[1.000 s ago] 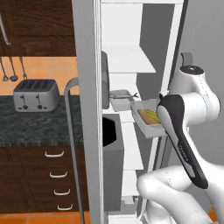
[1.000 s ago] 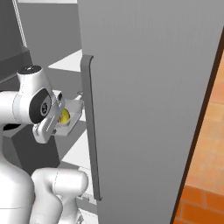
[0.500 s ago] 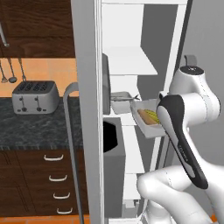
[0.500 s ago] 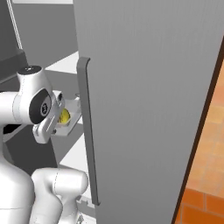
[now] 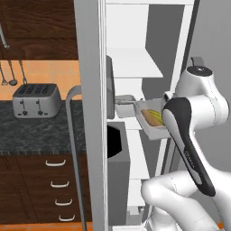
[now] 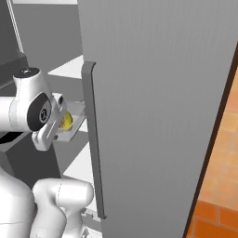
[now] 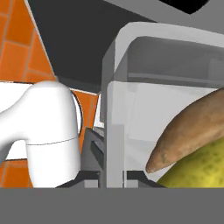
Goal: Take the meat container that has the fish and place it on the second highest rack of the freezer. Then take the vegetable container that has the sweet potato and cucumber and place it on the highest rack of the freezer.
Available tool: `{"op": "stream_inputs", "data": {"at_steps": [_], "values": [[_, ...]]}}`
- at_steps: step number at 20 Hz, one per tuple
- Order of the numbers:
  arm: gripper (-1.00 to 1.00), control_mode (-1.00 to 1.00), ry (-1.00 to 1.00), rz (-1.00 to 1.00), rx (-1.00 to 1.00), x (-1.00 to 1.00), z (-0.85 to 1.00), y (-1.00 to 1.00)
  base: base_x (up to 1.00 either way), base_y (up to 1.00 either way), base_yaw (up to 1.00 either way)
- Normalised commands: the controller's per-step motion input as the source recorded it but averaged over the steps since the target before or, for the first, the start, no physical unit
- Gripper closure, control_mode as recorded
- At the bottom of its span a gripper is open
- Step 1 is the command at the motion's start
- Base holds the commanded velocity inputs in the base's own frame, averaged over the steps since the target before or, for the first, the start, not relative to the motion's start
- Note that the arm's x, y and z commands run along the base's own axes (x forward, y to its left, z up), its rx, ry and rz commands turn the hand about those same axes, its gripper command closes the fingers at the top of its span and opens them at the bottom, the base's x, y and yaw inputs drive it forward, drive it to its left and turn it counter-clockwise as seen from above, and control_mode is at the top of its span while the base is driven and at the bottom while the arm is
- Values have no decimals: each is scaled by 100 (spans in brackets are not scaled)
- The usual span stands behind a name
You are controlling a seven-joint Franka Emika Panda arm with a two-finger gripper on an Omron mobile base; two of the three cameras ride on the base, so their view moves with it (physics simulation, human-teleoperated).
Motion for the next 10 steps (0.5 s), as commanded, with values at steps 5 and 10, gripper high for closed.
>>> {"op": "stream_inputs", "data": {"at_steps": [5,10], "values": [[100,-100,-29,-3,1,-11,86,0,0,0,0],[100,-100,-33,-6,1,15,76,5,0,0,0]]}}
